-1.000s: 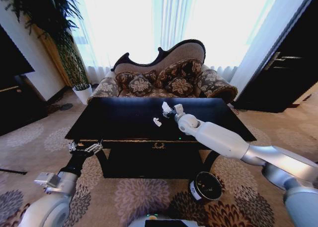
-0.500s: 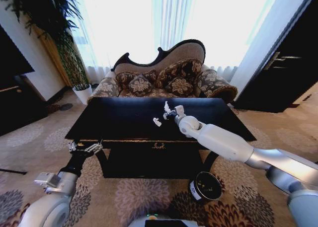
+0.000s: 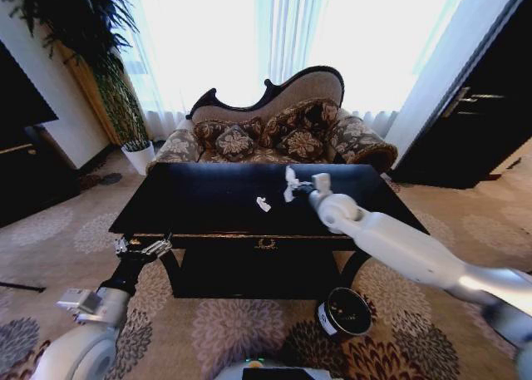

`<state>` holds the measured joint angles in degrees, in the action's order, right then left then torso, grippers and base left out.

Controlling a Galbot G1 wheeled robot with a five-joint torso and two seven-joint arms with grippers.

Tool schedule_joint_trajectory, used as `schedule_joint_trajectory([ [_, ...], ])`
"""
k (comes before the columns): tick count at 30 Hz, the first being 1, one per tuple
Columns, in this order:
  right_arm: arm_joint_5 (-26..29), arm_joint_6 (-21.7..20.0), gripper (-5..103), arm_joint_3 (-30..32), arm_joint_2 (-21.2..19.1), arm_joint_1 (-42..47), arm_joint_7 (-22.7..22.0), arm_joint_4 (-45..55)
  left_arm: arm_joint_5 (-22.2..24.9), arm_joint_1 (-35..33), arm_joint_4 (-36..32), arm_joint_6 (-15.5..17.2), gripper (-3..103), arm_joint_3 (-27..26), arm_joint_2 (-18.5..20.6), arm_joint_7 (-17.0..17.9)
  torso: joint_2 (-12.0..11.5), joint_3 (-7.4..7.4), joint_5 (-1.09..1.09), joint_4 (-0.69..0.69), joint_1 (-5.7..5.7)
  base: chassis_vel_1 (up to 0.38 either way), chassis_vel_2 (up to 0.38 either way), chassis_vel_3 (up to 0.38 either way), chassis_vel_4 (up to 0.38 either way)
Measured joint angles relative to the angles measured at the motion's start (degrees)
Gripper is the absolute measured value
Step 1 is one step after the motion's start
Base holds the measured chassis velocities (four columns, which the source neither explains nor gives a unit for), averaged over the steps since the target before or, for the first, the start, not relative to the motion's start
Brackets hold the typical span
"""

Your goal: Move to the front of the table and place the trash on the table into the trash bin.

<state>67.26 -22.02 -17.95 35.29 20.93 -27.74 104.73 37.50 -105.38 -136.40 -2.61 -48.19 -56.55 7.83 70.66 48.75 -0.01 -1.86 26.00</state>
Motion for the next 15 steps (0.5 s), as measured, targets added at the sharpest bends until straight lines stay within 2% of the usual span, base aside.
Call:
schedule_joint_trajectory([
  [1, -0.89, 0.27, 2, 3.32, -0.99, 3.38, 0.83, 0.59, 0.0, 0.0, 0.0, 0.0, 100, 0.0, 0.0, 0.0, 0.0, 0.0, 0.04, -0.01, 0.0, 0.0, 0.0, 0.0, 0.0],
  [2, -0.89, 0.27, 2, 3.32, -0.99, 3.38, 0.83, 0.59, 0.0, 0.0, 0.0, 0.0, 100, 0.0, 0.0, 0.0, 0.0, 0.0, 0.04, -0.01, 0.0, 0.0, 0.0, 0.0, 0.0],
  [4, -3.92, 1.83, 2, 13.87, -3.76, 14.23, 3.67, 3.23, 0.0, 0.0, 0.01, 0.0, 100, 0.0, 0.0, 0.0, 0.0, -0.01, 0.01, -0.04, 0.0, 0.0, 0.0, 0.0, 0.0],
  [5, -3.92, 1.83, 2, 13.87, -3.76, 14.23, 3.67, 3.23, 0.0, 0.0, 0.01, 0.0, 100, 0.0, 0.0, 0.0, 0.0, -0.01, 0.01, -0.04, 0.0, 0.0, 0.0, 0.0, 0.0],
  [7, -8.08, 3.93, 2, 21.81, -4.72, 24.27, 6.34, 5.78, 0.0, 0.0, 0.0, 0.0, 100, 0.0, 0.0, 0.0, 0.0, -0.01, 0.0, -0.02, 0.0, 0.0, 0.0, 0.0, 0.0],
  [8, -10.03, 4.71, 2, 24.72, -4.61, 28.44, 7.41, 7.22, 0.0, 0.0, 0.0, 0.0, 100, 0.0, 0.0, 0.0, 0.0, 0.0, 0.03, -0.02, 0.0, 0.0, 0.0, 0.0, 0.0],
  [10, -11.5, 5.29, 2, 27.13, -4.26, 31.44, 8.16, 8.42, 0.0, 0.0, 0.0, 0.0, 100, 0.0, 0.0, 0.01, 0.0, 0.0, 0.03, -0.02, -0.01, 0.0, 0.0, 0.0, 0.0],
  [15, -17.13, 8.48, 2, 36.35, -0.75, 40.98, 11.47, 13.57, 0.0, 0.0, 0.0, 0.0, 100, 0.0, 0.0, 0.0, 0.0, 0.0, 0.0, 0.02, 0.0, 0.0, 0.0, 0.0, 0.0],
])
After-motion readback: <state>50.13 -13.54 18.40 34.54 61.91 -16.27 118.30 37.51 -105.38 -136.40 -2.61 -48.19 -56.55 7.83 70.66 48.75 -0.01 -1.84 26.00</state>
